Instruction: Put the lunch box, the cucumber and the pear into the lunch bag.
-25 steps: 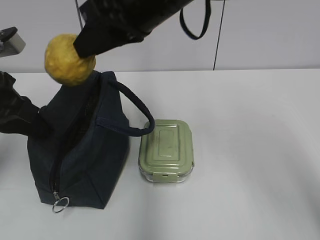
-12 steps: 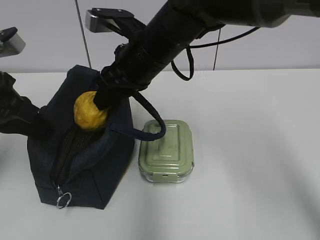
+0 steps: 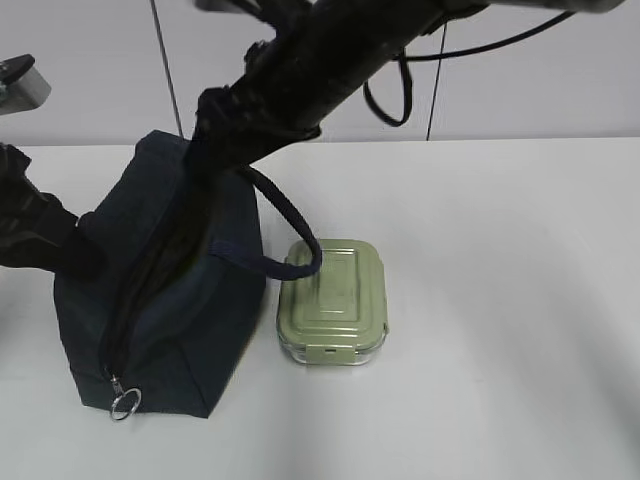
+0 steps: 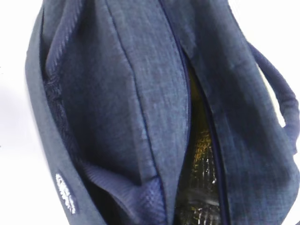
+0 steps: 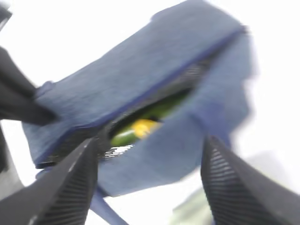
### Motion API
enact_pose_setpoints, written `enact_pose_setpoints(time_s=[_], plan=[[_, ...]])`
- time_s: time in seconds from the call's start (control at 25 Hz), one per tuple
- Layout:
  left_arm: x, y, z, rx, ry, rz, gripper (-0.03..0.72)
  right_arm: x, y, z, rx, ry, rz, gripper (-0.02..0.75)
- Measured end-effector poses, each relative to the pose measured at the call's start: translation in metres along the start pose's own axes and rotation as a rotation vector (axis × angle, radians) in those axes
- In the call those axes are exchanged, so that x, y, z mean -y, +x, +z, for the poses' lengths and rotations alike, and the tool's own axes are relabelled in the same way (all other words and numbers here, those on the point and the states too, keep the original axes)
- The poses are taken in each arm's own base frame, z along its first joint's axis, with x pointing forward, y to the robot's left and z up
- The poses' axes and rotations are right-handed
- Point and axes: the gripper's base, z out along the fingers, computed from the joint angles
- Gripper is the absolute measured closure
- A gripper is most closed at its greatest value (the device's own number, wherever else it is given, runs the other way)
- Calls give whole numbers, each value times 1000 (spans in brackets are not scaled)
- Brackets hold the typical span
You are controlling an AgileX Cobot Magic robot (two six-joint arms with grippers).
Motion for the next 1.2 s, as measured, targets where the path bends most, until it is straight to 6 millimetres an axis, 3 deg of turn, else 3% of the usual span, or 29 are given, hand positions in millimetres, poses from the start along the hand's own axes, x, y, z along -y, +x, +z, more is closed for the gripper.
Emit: enact_pose_setpoints(time_s=[0.12, 0.24, 0.6, 0.84, 1.04, 1.2], plan=[[0, 0, 0, 0, 0, 0, 687, 19, 2, -22, -9, 101, 72, 225], [0, 0, 0, -1, 1, 0, 687, 38, 13, -28, -92, 200, 159, 244], [0, 0, 0, -2, 0, 2, 687, 97, 75, 2, -324, 229, 483, 253], [0, 0, 0, -2, 0, 2, 687, 112, 118, 10, -330, 85, 648, 253], [0, 0, 0, -2, 0, 2, 687, 119, 156, 15, -168, -147, 745, 241], [0, 0, 0, -2, -1, 3, 687, 127, 182, 12, -69, -192, 765, 206]])
